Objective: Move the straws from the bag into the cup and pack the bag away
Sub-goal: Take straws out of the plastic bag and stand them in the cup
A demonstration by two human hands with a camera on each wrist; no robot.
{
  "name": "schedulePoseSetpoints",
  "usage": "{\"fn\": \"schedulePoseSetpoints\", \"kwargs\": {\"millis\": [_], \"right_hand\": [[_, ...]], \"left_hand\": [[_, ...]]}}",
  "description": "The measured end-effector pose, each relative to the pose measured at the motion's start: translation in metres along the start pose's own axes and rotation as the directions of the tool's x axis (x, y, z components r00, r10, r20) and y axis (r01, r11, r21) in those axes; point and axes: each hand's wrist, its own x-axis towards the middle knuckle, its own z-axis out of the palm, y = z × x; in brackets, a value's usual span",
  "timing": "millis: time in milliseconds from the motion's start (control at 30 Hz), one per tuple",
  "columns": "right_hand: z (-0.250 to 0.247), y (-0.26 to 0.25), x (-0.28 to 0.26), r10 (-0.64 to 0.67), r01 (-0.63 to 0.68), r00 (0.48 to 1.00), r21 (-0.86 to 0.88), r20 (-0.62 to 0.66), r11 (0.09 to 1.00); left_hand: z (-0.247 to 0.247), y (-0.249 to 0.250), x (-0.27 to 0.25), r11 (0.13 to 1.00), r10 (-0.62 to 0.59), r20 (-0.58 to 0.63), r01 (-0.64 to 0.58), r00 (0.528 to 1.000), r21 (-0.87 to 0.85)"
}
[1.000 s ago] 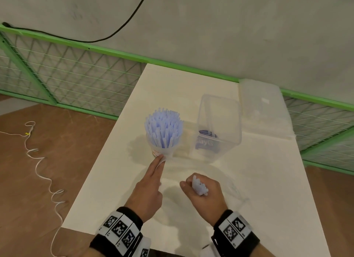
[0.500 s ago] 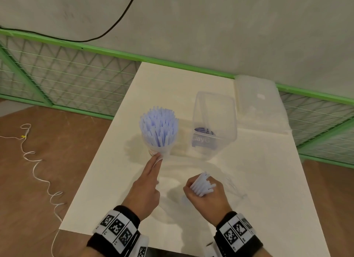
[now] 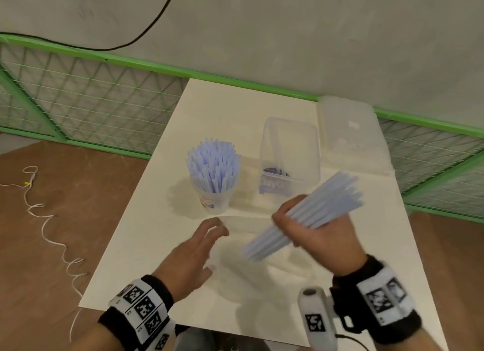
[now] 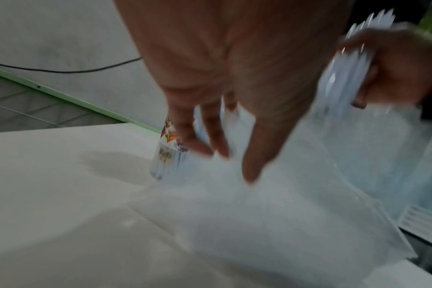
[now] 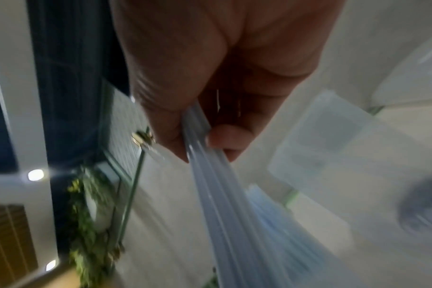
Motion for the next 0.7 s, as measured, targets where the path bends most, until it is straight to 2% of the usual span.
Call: {"fn": "schedulePoseSetpoints", "kwargs": {"millis": [67, 167, 233, 300, 400, 500, 633, 700], "right_hand": [[-0.014, -0.015, 0.005, -0.049, 0.054, 0.993, 0.041, -0.109, 0.998], [-0.022, -0.008, 0.012, -0.072, 0.076, 0.976, 0.013, -0.205, 0.997], [-0.017, 0.019, 0.014, -0.008, 0.001, 0.98, -0.034, -0.199, 0.999], [-0.005, 0.055, 0.011, 0.088, -0.105, 0.982, -0.098, -0.165, 0.99], [0.02, 0.105, -0.003, 0.23, -0.255, 0.961, -0.164, -0.155, 0.953], [0.035, 0.129, -0.013, 0.291, -0.309, 0.949, -0.182, -0.122, 0.933], [0.03, 0.131, -0.014, 0.248, -0.275, 0.959, -0.231, -0.139, 0.933], [0.022, 0.128, -0.013, 0.191, -0.238, 0.961, -0.244, -0.201, 0.94]], "left_hand": [[0.002, -0.007, 0.0, 0.999, 0.033, -0.052, -0.032, 0.998, 0.014], [0.012, -0.018, 0.003, 0.947, 0.176, -0.061, -0.152, 0.983, 0.281], [0.022, -0.028, 0.001, 0.871, 0.281, -0.015, -0.248, 0.96, 0.424], [0.034, -0.037, -0.002, 0.832, 0.296, 0.042, -0.279, 0.954, 0.479], [0.05, -0.041, -0.008, 0.803, 0.203, 0.139, -0.246, 0.969, 0.543], [0.06, -0.032, -0.013, 0.777, 0.033, 0.266, -0.192, 0.963, 0.6], [0.063, -0.033, -0.004, 0.772, -0.11, 0.372, -0.156, 0.922, 0.616], [0.06, -0.031, 0.008, 0.752, -0.112, 0.345, -0.148, 0.932, 0.643]]}}
